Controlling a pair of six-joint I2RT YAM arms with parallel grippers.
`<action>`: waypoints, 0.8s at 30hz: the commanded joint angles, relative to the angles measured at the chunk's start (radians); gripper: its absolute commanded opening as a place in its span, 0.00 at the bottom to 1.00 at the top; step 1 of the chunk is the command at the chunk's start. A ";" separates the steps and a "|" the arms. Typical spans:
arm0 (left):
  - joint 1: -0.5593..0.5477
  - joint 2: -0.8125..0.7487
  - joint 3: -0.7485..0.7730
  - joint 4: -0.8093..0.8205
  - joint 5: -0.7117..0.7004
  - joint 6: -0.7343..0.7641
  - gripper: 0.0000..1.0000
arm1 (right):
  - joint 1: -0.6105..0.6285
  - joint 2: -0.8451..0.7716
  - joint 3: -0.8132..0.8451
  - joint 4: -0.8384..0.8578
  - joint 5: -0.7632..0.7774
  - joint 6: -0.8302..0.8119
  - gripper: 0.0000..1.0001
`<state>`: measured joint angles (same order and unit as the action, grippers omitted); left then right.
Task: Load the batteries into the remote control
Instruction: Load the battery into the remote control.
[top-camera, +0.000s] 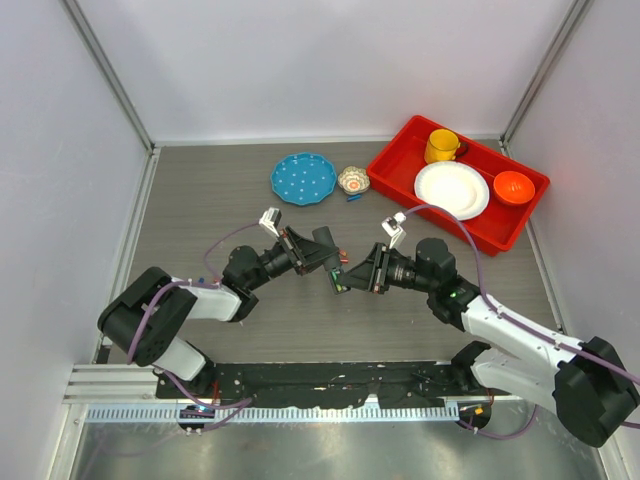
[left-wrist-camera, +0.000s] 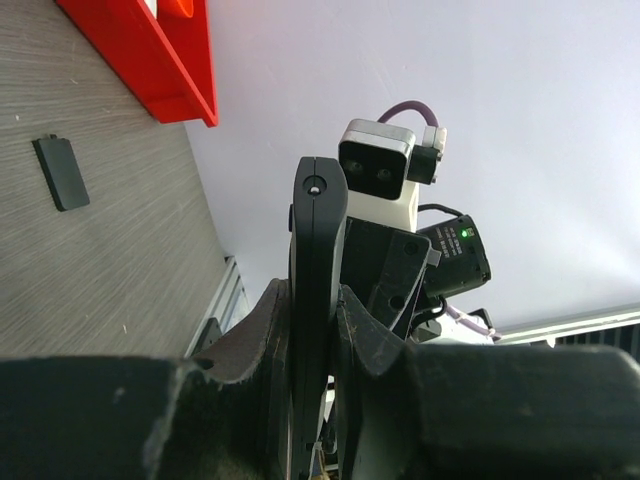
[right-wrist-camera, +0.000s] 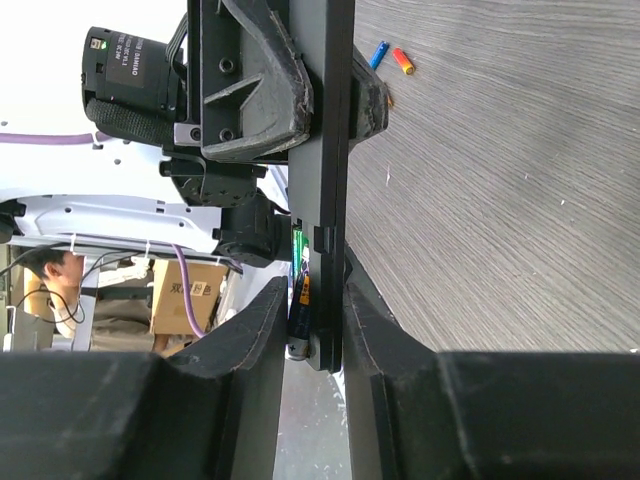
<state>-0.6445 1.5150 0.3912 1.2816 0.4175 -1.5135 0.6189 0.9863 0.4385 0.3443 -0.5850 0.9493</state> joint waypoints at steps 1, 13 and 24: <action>-0.032 -0.035 0.006 0.265 0.015 -0.024 0.00 | -0.002 0.020 0.011 0.018 0.043 -0.014 0.29; -0.070 -0.029 0.005 0.265 0.003 -0.016 0.00 | -0.011 0.028 0.023 0.013 0.090 0.000 0.24; -0.096 -0.019 0.000 0.265 -0.009 -0.002 0.00 | -0.033 0.045 0.029 0.036 0.091 0.031 0.25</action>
<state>-0.6891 1.5150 0.3870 1.2636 0.3279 -1.4872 0.6048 1.0065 0.4389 0.3302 -0.5812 0.9802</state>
